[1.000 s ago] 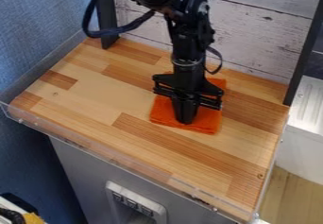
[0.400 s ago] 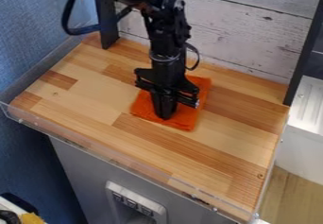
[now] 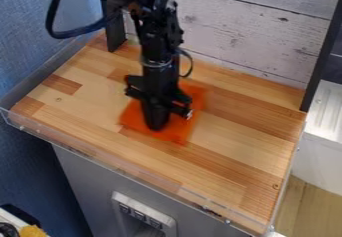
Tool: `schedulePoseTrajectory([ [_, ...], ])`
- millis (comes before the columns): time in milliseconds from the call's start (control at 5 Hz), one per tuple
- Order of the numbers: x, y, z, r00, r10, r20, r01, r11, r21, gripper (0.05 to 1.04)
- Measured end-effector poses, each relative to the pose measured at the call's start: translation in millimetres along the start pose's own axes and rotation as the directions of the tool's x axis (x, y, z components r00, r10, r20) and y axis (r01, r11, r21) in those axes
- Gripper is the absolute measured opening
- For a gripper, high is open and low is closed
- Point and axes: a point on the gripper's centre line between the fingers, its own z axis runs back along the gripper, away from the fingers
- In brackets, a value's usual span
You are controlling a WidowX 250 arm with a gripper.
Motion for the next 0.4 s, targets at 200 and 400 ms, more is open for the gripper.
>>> schedulePoseTrajectory([
  [200, -5.1, -6.1, 20.2, 1.0, 0.016, 0.008, -0.016, 1.0, -0.005, 0.489],
  [400, -8.0, -20.0, 29.9, 1.0, 0.01, 0.003, -0.01, 1.0, -0.006, 0.793],
])
